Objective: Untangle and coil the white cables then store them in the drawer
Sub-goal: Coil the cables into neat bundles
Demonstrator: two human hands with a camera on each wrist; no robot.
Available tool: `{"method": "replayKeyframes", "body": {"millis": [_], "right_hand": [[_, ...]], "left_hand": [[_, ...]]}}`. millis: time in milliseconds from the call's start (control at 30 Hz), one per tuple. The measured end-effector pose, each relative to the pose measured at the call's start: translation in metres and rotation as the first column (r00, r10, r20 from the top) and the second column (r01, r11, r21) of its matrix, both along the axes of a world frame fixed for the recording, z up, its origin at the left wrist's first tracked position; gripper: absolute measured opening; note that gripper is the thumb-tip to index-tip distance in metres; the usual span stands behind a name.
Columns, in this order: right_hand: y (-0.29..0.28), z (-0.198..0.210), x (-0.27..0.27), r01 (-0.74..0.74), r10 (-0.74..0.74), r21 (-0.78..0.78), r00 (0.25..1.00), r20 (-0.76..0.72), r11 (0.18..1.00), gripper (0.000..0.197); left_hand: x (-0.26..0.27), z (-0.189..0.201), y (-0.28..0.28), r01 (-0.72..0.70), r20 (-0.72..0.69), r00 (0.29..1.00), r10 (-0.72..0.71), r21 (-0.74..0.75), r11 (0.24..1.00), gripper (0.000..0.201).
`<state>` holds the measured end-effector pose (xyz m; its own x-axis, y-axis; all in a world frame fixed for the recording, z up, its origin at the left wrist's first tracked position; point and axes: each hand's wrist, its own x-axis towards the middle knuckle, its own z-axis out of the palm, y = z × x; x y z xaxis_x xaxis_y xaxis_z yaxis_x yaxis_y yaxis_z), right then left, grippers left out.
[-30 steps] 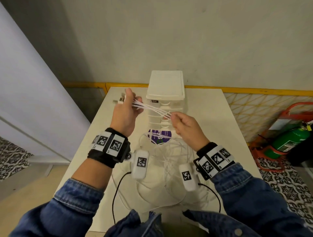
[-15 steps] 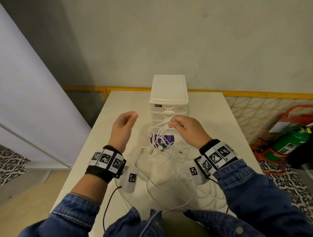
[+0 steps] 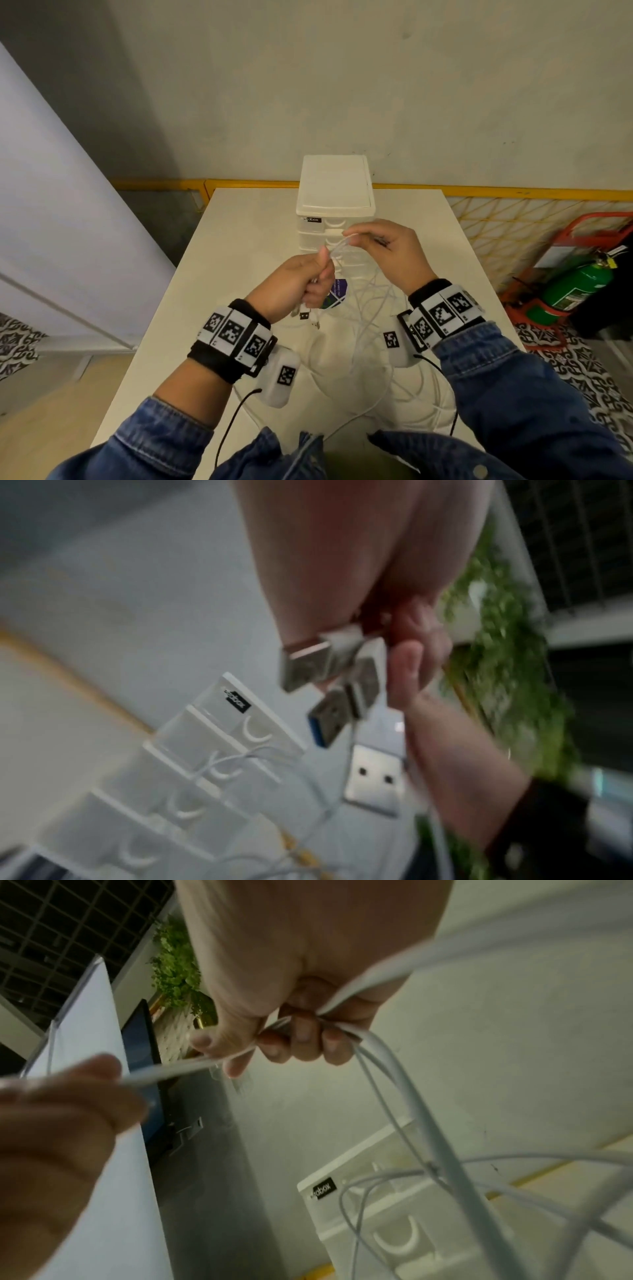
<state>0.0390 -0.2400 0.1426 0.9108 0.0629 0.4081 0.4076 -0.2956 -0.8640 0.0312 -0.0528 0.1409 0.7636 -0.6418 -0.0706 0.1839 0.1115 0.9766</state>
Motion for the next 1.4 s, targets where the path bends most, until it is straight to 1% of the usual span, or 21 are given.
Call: {"method": "replayKeyframes", "body": {"millis": [100, 200, 267, 333, 467, 633, 700, 733, 800, 867, 900, 967, 1033, 1067, 1133, 1167, 1200, 1267, 1300, 1367, 1400], "right_hand": [[0.01, -0.021, 0.0, -0.026, 0.023, -0.046, 0.997, -0.072, 0.999, 0.023], [0.026, -0.046, -0.007, -0.022, 0.001, -0.149, 0.99, -0.141, 0.989, 0.016], [0.037, -0.054, -0.013, -0.033, 0.002, -0.182, 0.986, -0.165, 0.983, 0.018], [0.045, -0.052, -0.015, -0.046, 0.008, -0.21, 0.983, -0.181, 0.977, 0.02], [0.045, -0.059, -0.013, -0.096, 0.014, -0.317, 0.968, -0.252, 0.944, 0.02], [0.039, -0.065, -0.01, -0.077, -0.002, -0.368, 0.978, -0.211, 0.926, 0.011], [0.033, -0.066, -0.004, -0.039, -0.04, -0.398, 0.981, -0.188, 0.916, 0.02], [0.028, -0.067, -0.001, -0.031, -0.046, -0.39, 0.981, -0.187, 0.92, 0.03], [0.016, -0.069, 0.0, -0.026, -0.033, -0.294, 0.98, -0.196, 0.956, 0.05], [0.004, -0.072, -0.002, -0.011, -0.032, -0.191, 0.974, -0.223, 0.982, 0.055], [-0.001, -0.074, -0.003, 0.0, -0.042, -0.178, 0.971, -0.237, 0.984, 0.056], [-0.015, -0.086, -0.005, 0.019, -0.085, -0.236, 0.959, -0.271, 0.972, 0.057], [-0.029, -0.102, -0.008, 0.009, -0.135, -0.354, 0.933, -0.334, 0.935, 0.055], [-0.034, -0.108, -0.009, -0.028, -0.148, -0.408, 0.907, -0.395, 0.913, 0.058], [-0.044, -0.107, -0.009, -0.122, -0.152, -0.453, 0.839, -0.522, 0.883, 0.069], [-0.044, -0.099, -0.008, -0.139, -0.133, -0.432, 0.83, -0.541, 0.891, 0.074], [-0.041, -0.085, -0.007, -0.121, -0.103, -0.385, 0.854, -0.511, 0.915, 0.076], [-0.028, -0.047, -0.005, -0.055, -0.034, -0.258, 0.943, -0.33, 0.964, 0.078], [-0.018, -0.029, -0.004, -0.059, 0.009, -0.207, 0.973, -0.232, 0.977, 0.082], [0.009, -0.001, -0.002, -0.111, 0.095, -0.172, 0.991, -0.099, 0.979, 0.094], [0.023, 0.008, 0.0, -0.128, 0.117, -0.164, 0.99, -0.072, 0.978, 0.096]], "left_hand": [[0.003, 0.019, -0.002, 0.028, -0.157, 0.984, -0.078, -0.297, 0.954, 0.04], [0.007, 0.036, -0.009, -0.041, -0.241, 0.966, -0.099, -0.516, 0.856, 0.04], [0.008, 0.044, -0.014, -0.11, -0.271, 0.959, -0.08, -0.62, 0.777, 0.039], [0.01, 0.049, -0.017, -0.194, -0.298, 0.954, -0.018, -0.663, 0.723, 0.038], [0.016, 0.059, -0.014, -0.298, -0.284, 0.949, 0.135, -0.678, 0.672, 0.037], [0.022, 0.067, -0.003, -0.338, -0.284, 0.941, 0.187, -0.721, 0.605, 0.04], [0.023, 0.072, 0.002, -0.316, -0.268, 0.948, 0.17, -0.748, 0.584, 0.041], [0.024, 0.075, 0.006, -0.293, -0.244, 0.956, 0.162, -0.756, 0.585, 0.042], [0.026, 0.083, 0.016, -0.242, -0.183, 0.97, 0.157, -0.747, 0.62, 0.042], [0.027, 0.09, 0.027, -0.231, -0.146, 0.972, 0.182, -0.718, 0.657, 0.042], [0.028, 0.093, 0.033, -0.241, -0.14, 0.969, 0.202, -0.713, 0.659, 0.043], [0.032, 0.096, 0.046, -0.272, -0.156, 0.96, 0.234, -0.732, 0.625, 0.045], [0.036, 0.094, 0.055, -0.296, -0.192, 0.953, 0.234, -0.752, 0.589, 0.046], [0.037, 0.092, 0.058, -0.308, -0.207, 0.95, 0.234, -0.739, 0.598, 0.046], [0.035, 0.087, 0.053, -0.322, -0.218, 0.947, 0.237, -0.654, 0.684, 0.045], [0.032, 0.085, 0.048, -0.319, -0.209, 0.948, 0.241, -0.588, 0.743, 0.043], [0.029, 0.082, 0.043, -0.304, -0.194, 0.952, 0.236, -0.521, 0.797, 0.041], [0.025, 0.079, 0.031, -0.228, -0.18, 0.97, 0.166, -0.418, 0.879, 0.039], [0.022, 0.078, 0.025, -0.173, -0.187, 0.977, 0.107, -0.384, 0.907, 0.04], [0.018, 0.079, 0.014, -0.062, -0.2, 0.98, -0.003, -0.316, 0.947, 0.039], [0.015, 0.08, 0.008, -0.011, -0.198, 0.979, -0.046, -0.278, 0.96, 0.038]]}}
